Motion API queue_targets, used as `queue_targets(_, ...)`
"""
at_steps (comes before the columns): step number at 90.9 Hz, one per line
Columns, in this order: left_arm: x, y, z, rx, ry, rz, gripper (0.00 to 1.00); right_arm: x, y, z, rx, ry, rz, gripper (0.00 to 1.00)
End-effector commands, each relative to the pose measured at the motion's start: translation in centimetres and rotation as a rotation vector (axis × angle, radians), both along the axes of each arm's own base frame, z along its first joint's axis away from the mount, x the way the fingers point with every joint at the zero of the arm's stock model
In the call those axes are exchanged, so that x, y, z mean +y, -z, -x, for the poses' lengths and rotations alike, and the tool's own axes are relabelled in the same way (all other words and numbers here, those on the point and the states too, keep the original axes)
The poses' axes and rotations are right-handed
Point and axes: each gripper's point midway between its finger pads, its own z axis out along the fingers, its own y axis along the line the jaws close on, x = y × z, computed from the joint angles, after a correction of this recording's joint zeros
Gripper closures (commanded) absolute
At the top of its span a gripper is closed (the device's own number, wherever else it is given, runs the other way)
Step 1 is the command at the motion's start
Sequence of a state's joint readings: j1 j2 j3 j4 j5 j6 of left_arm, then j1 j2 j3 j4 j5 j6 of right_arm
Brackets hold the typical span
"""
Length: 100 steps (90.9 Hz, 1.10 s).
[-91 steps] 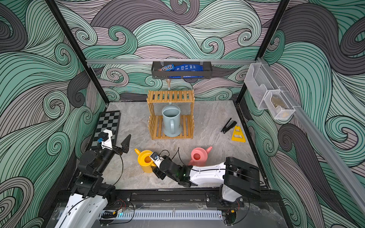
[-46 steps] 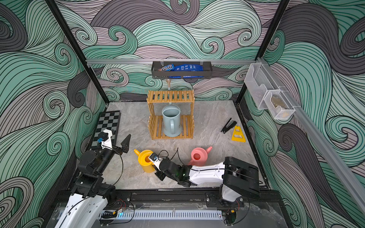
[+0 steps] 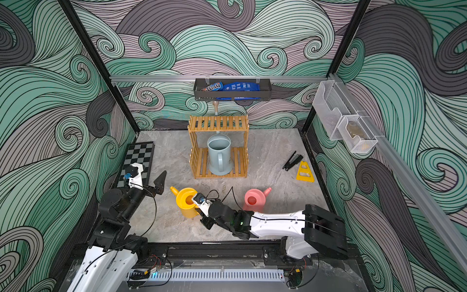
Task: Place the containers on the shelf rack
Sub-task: Pick up the spray bottle from the center of the board, then place the spray bottle on the shelf.
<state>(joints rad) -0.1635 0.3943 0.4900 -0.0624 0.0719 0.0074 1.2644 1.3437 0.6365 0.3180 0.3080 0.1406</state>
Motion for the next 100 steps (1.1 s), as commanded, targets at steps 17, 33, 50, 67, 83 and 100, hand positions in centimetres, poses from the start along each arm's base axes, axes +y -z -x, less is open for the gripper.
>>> queue_targets(17, 1.0, -2.3, 0.6, 0.023, -0.04, 0.003, 0.01, -2.2, -4.2, -0.9, -0.061, 0.056, -0.068, 0.93)
queue_targets(33, 1.1, -2.7, 1.1, 0.06, -0.037, 0.007, 0.01, -3.6, -7.2, -1.9, -0.063, 0.108, -0.106, 0.96)
queue_targets(50, 0.8, -2.2, 1.1, 0.088, -0.02, 0.013, 0.01, -5.2, -11.0, -3.0, -0.103, 0.157, -0.146, 0.96)
queue_targets(67, 0.4, -0.7, 0.7, 0.115, 0.003, -0.007, 0.01, -6.9, -15.0, -4.1, -0.114, 0.189, -0.21, 0.95)
queue_targets(83, -0.3, 2.2, 0.2, 0.165, 0.031, -0.036, 0.01, -8.9, -18.6, -6.7, -0.141, 0.253, -0.241, 0.96)
queue_targets(100, -1.3, 4.8, -0.5, 0.201, 0.072, -0.109, 0.01, -12.1, -20.9, -11.3, -0.131, 0.398, -0.228, 0.96)
